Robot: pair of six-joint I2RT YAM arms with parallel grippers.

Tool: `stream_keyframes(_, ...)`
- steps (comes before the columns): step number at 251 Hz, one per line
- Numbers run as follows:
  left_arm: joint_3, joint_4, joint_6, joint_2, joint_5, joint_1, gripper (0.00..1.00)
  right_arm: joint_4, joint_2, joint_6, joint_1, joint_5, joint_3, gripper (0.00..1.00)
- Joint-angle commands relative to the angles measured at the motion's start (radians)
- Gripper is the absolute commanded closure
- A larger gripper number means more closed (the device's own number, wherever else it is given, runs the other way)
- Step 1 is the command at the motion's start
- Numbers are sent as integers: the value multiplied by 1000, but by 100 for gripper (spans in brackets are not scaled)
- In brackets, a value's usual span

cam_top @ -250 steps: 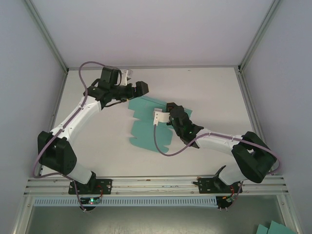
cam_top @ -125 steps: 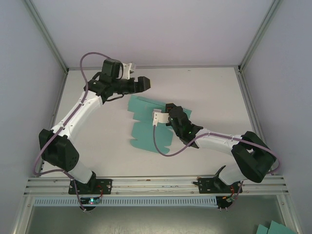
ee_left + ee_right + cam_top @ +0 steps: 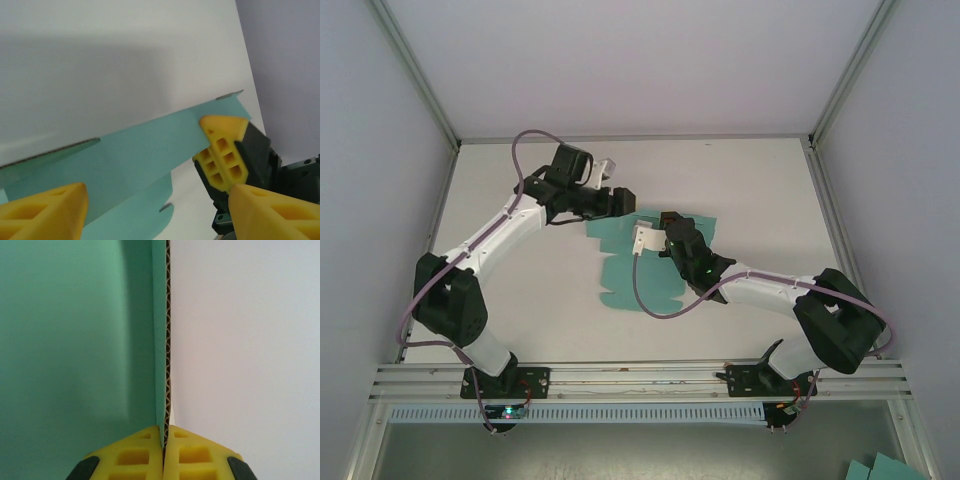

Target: Assemble paper box

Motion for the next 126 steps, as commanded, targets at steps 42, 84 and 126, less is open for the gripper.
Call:
stream_keyframes(42, -21, 81, -51, 42, 78, -41, 30, 111, 20, 152, 9, 3, 46, 100)
stream_keyframes(84, -42, 236, -159, 65, 102, -42, 43, 157, 27, 151, 39, -58, 4, 100)
stream_keyframes(126, -75, 326, -238, 57, 25, -41, 59, 186, 28, 160, 47, -73, -15, 100)
